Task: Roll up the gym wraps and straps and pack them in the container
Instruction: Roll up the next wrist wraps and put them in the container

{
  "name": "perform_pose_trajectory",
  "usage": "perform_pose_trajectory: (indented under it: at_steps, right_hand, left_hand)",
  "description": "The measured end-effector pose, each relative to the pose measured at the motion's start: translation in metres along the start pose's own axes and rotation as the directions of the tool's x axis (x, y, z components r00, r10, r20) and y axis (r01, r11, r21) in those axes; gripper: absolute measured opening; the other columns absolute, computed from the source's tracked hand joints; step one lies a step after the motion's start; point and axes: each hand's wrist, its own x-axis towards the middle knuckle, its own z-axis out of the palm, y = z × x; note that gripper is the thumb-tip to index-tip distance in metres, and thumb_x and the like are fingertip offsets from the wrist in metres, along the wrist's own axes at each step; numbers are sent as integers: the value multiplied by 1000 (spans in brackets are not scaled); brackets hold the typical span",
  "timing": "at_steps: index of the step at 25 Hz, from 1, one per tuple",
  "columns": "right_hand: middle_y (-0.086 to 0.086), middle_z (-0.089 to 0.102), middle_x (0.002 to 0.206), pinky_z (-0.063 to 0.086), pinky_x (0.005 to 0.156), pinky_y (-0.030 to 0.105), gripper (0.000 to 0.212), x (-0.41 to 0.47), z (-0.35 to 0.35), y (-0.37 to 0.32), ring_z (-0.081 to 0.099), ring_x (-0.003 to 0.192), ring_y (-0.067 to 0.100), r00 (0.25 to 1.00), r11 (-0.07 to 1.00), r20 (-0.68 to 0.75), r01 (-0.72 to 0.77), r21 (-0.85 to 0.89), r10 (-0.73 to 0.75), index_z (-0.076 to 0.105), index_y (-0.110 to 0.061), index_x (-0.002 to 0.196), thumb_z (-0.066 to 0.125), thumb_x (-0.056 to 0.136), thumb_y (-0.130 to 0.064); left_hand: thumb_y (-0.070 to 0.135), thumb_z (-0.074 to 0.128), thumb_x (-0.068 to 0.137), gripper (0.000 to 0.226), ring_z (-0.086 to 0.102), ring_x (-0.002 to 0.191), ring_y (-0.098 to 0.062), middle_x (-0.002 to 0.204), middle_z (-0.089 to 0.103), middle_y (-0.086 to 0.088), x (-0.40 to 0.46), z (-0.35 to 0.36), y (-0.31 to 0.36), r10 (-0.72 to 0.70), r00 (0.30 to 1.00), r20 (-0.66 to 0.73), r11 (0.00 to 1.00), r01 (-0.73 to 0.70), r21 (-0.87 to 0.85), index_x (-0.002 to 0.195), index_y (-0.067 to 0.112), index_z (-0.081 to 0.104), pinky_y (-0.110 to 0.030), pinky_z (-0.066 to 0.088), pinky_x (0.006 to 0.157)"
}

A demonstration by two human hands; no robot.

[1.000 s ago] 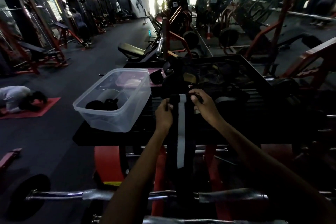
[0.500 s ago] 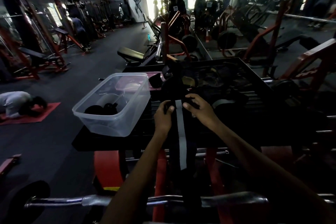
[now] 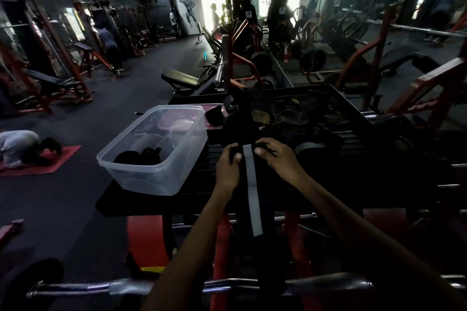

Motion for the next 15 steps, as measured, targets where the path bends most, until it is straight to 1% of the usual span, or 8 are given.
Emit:
perform_pose_trajectory:
  at_steps: [2, 4, 7, 9, 11, 12, 13, 15]
  right_hand:
    - [-2, 66, 103, 47, 82, 22, 22, -1, -2, -2, 62, 101, 15, 999, 999, -21, 42, -11, -42, 63, -14, 109, 64, 87, -15]
    - [0, 65, 105, 48, 87, 24, 25, -2, -1, -2, 62, 102, 15, 999, 999, -19, 51, 4, -51, 62, -14, 111, 65, 85, -13]
    - [3, 64, 106, 50, 83, 26, 31, -2, 1, -4, 61, 100, 14, 999, 999, -9, -45, 12, 45, 59, -19, 117, 63, 88, -30]
    - [3, 66, 102, 52, 82, 30, 29, -1, -1, -2, 63, 100, 16, 999, 999, -13, -39, -30, 39, 61, -18, 114, 61, 89, -32]
    - [3, 68, 103, 51, 85, 31, 23, -1, -1, -3, 64, 101, 17, 1000, 999, -18, 9, -38, -9, 63, -17, 111, 62, 89, -24]
    - [3, 68, 103, 51, 86, 29, 23, -1, -1, -3, 64, 101, 17, 1000, 999, -15, 27, -33, -27, 63, -17, 110, 63, 88, -21]
    - [3, 68, 103, 51, 84, 25, 24, -2, 0, -3, 64, 101, 17, 999, 999, -6, 35, -28, -35, 63, -18, 111, 65, 87, -19]
    - [3, 66, 105, 50, 74, 16, 28, -4, 1, -4, 63, 99, 14, 1000, 1000, 14, 13, -12, -13, 62, -18, 114, 66, 86, -21]
  left_hand:
    - [24, 43, 98, 31, 55, 113, -18, 122, 59, -5, 0, 3, -2, -46, 998, 37, 998, 47, -34, 124, 11, 55, -34, 45, 98]
    - [25, 43, 99, 30, 58, 110, -22, 117, 63, -8, -1, 2, -3, -87, 995, 41, 993, 90, -76, 120, 9, 56, -34, 47, 93]
    - [15, 42, 99, 29, 55, 105, -17, 113, 60, -5, -1, 1, 0, -51, 999, -2, 996, 51, -66, 124, 7, 52, -27, 43, 85]
    - [17, 42, 99, 31, 53, 105, -15, 115, 58, -5, -2, 1, 2, -45, 999, 18, 996, 46, -71, 126, 6, 50, -25, 41, 85]
    - [30, 43, 98, 37, 55, 108, -17, 118, 59, -7, -1, 2, 0, -91, 994, 57, 990, 96, -99, 126, 6, 52, -29, 43, 90]
    - [34, 43, 98, 40, 56, 110, -20, 118, 60, -8, 0, 3, -2, -113, 992, 64, 987, 119, -108, 125, 6, 53, -31, 44, 93]
    - [34, 44, 98, 40, 57, 111, -22, 119, 61, -10, 1, 3, -4, -119, 991, 60, 986, 125, -107, 123, 5, 54, -33, 45, 93]
    - [25, 44, 98, 34, 57, 111, -25, 119, 61, -14, 2, 2, -5, -93, 996, 11, 992, 93, -90, 122, 2, 53, -31, 44, 90]
